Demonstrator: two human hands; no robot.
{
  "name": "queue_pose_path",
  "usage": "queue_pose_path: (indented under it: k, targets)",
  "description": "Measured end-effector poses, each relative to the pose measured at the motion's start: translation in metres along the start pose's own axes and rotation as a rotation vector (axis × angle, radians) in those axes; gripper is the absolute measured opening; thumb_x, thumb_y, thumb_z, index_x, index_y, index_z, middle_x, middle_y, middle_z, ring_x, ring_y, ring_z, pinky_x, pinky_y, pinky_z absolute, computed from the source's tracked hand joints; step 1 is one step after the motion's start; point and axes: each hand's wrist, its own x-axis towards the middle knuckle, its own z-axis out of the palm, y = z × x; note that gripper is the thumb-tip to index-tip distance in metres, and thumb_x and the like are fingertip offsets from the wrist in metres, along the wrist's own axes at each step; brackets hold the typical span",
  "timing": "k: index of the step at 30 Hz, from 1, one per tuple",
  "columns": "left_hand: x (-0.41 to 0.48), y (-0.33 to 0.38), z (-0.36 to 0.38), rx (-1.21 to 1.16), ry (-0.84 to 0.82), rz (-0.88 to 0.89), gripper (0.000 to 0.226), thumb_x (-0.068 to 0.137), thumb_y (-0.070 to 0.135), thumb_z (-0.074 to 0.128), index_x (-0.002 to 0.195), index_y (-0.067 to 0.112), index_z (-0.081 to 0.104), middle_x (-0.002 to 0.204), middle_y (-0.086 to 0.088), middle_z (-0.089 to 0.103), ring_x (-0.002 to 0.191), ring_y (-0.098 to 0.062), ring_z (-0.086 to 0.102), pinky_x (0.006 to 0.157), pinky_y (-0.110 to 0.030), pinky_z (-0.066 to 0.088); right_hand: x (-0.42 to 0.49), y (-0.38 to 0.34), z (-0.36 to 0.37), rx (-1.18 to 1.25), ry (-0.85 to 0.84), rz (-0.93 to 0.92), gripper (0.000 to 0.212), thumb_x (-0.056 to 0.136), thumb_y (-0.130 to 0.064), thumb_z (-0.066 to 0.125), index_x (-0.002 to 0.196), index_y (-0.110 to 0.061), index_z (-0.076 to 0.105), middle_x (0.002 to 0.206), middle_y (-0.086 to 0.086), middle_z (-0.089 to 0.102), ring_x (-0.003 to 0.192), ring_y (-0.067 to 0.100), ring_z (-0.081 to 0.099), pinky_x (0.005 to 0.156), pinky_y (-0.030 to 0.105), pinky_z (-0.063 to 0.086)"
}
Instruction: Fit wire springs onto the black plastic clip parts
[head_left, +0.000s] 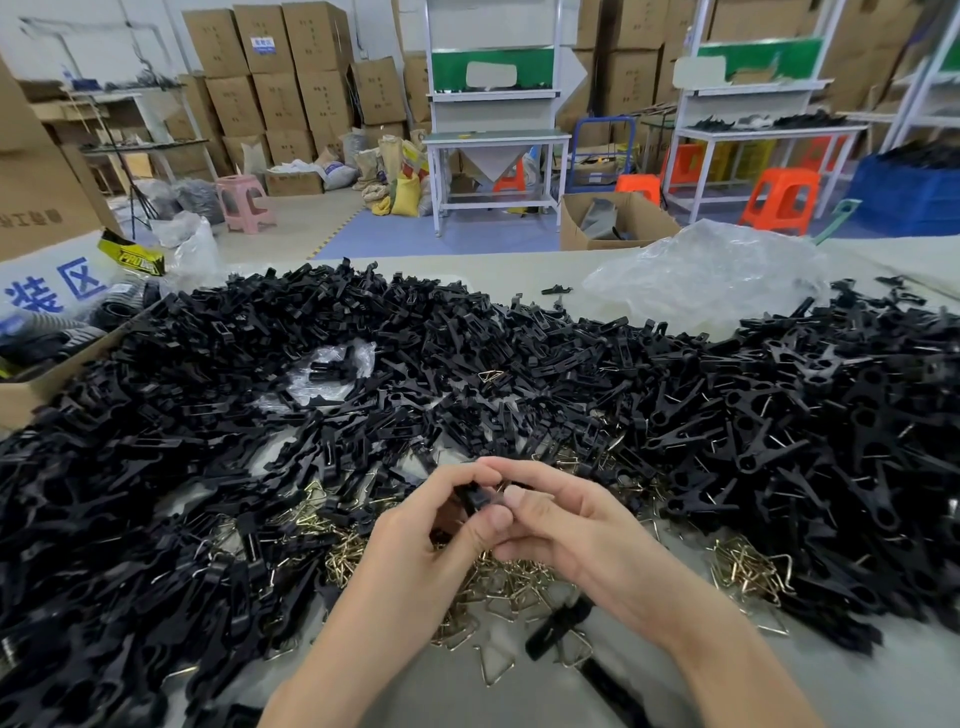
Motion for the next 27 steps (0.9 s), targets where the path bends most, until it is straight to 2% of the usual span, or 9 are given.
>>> queue_pose_path:
  k: [3, 5, 9, 11, 14, 17, 20, 22, 27]
  targets:
    - [0.000, 0.000, 0.001, 0.013, 0.051, 0.016, 0.035, 0.083, 0.066, 0.060, 0.113, 0.047, 0.062, 0.089, 0.009, 0.072, 0.077, -0.022, 0.068, 0.072, -0.045, 0.057, -0.001, 0.001, 0.002, -0.051, 0.009, -0.028, 0.033, 0.097, -0.037, 0.060, 0.128, -0.028, 0.069, 0.097, -0.004, 0.072, 0.092, 0.014, 0.067, 0.085, 0.028, 0.055]
    - [0.000, 0.000, 0.002, 0.037, 0.072, 0.013, 0.034, 0.082, 0.063, 0.063, 0.112, 0.046, 0.062, 0.085, 0.007, 0.071, 0.073, -0.021, 0.067, 0.069, -0.045, 0.057, -0.001, 0.001, 0.004, -0.068, 0.019, -0.022, 0.037, 0.096, -0.044, 0.059, 0.129, -0.030, 0.069, 0.096, -0.005, 0.071, 0.093, 0.013, 0.067, 0.084, 0.028, 0.055]
    - [-0.002, 0.000, 0.002, 0.156, 0.086, -0.028, 0.032, 0.078, 0.064, 0.061, 0.109, 0.053, 0.058, 0.087, 0.021, 0.070, 0.072, -0.002, 0.065, 0.060, -0.016, 0.047, -0.003, -0.001, 0.006, -0.190, 0.012, 0.007, 0.039, 0.092, -0.043, 0.071, 0.130, -0.038, 0.066, 0.100, -0.004, 0.072, 0.095, 0.011, 0.068, 0.086, 0.026, 0.055]
    - [-0.003, -0.001, 0.001, 0.281, 0.098, -0.037, 0.033, 0.077, 0.059, 0.062, 0.108, 0.057, 0.051, 0.094, 0.033, 0.065, 0.077, 0.006, 0.063, 0.061, -0.015, 0.044, -0.002, 0.000, 0.007, -0.252, 0.046, 0.012, 0.036, 0.089, -0.035, 0.076, 0.123, -0.038, 0.068, 0.100, -0.005, 0.074, 0.095, 0.011, 0.070, 0.086, 0.023, 0.055]
    - [-0.003, -0.004, 0.000, 0.412, 0.133, -0.064, 0.037, 0.077, 0.049, 0.065, 0.107, 0.055, 0.044, 0.093, 0.033, 0.063, 0.077, 0.004, 0.063, 0.059, -0.020, 0.048, -0.002, 0.005, 0.011, -0.323, 0.119, 0.012, 0.029, 0.086, -0.033, 0.081, 0.112, -0.032, 0.068, 0.105, -0.005, 0.076, 0.098, 0.010, 0.072, 0.086, 0.023, 0.055]
    - [-0.003, -0.007, 0.000, 0.466, 0.165, -0.050, 0.027, 0.080, 0.047, 0.061, 0.099, 0.051, 0.043, 0.083, 0.026, 0.064, 0.068, -0.003, 0.062, 0.057, -0.030, 0.051, -0.002, 0.008, 0.017, -0.424, 0.127, -0.019, 0.031, 0.082, -0.040, 0.082, 0.109, -0.040, 0.066, 0.107, -0.013, 0.074, 0.096, 0.005, 0.071, 0.083, 0.019, 0.054]
    - [-0.003, -0.005, -0.001, 0.410, 0.167, -0.053, 0.022, 0.081, 0.049, 0.058, 0.096, 0.051, 0.042, 0.087, 0.029, 0.062, 0.062, -0.005, 0.058, 0.048, -0.022, 0.041, -0.002, 0.008, 0.020, -0.428, 0.114, -0.046, 0.029, 0.084, -0.039, 0.081, 0.108, -0.042, 0.064, 0.106, -0.014, 0.073, 0.094, 0.004, 0.071, 0.080, 0.016, 0.052]
    - [-0.003, -0.003, 0.000, 0.316, 0.173, -0.064, 0.018, 0.082, 0.049, 0.057, 0.094, 0.047, 0.043, 0.077, 0.022, 0.065, 0.048, -0.007, 0.050, 0.043, -0.017, 0.035, -0.002, 0.007, 0.020, -0.415, 0.105, -0.057, 0.031, 0.085, -0.037, 0.080, 0.109, -0.045, 0.063, 0.106, -0.013, 0.074, 0.096, 0.006, 0.071, 0.083, 0.020, 0.054]
    - [-0.002, 0.000, 0.003, 0.150, 0.181, -0.074, 0.018, 0.088, 0.029, 0.058, 0.084, 0.038, 0.042, 0.066, 0.010, 0.063, 0.043, -0.004, 0.038, 0.040, -0.015, 0.030, -0.004, 0.005, 0.024, -0.396, 0.067, -0.079, 0.031, 0.091, -0.032, 0.076, 0.116, -0.046, 0.062, 0.108, -0.009, 0.075, 0.096, 0.007, 0.071, 0.081, 0.017, 0.053]
